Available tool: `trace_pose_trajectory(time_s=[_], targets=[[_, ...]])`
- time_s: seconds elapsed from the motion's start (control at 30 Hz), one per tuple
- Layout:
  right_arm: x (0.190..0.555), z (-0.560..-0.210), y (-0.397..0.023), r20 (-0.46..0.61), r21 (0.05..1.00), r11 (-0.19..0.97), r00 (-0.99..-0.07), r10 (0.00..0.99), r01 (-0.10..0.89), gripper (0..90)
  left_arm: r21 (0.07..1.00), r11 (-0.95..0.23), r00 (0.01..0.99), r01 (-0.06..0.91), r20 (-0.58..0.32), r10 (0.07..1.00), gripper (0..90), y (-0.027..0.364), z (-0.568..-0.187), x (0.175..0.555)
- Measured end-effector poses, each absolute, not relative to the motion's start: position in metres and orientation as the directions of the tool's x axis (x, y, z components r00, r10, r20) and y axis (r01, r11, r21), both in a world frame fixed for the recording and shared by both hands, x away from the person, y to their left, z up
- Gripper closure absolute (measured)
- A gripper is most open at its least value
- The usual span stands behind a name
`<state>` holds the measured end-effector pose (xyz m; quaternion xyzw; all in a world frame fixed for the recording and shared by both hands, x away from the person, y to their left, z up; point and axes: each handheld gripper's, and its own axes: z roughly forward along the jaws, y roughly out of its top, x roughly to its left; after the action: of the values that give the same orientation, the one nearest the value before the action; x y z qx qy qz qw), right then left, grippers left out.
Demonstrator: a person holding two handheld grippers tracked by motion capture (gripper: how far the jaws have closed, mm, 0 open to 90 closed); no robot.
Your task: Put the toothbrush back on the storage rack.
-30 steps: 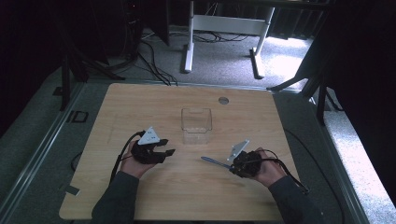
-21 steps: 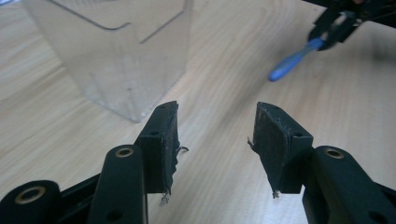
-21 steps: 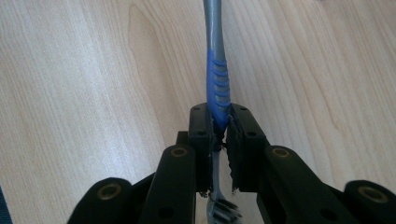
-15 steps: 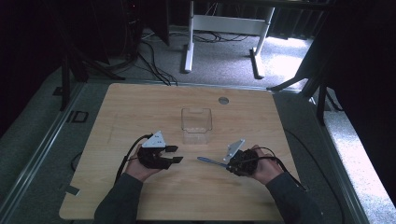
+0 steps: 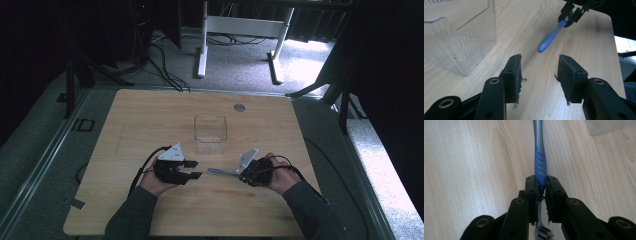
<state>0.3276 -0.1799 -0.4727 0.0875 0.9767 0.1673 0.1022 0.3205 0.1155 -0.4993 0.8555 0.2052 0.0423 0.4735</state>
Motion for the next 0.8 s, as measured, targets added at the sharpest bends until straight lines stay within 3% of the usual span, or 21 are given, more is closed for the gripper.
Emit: trace_pose_trajectory(time_s=[0.57, 0.8], targets=[[0.321, -0.469, -0.169, -0.184, 0.335, 0.941, -0.977, 0.106, 0.039, 80.4, 0.799, -0.523, 0.937, 0.298, -0.141, 0.319, 57.6, 0.094, -0.506, 0.318], [0.317, -0.468, -0.165, -0.175, 0.335, 0.942, -0.983, 0.053, -0.009, 80.4, 0.787, -0.545, 0.948, 0.289, -0.155, 0.278, 63.6, 0.086, -0.509, 0.317]])
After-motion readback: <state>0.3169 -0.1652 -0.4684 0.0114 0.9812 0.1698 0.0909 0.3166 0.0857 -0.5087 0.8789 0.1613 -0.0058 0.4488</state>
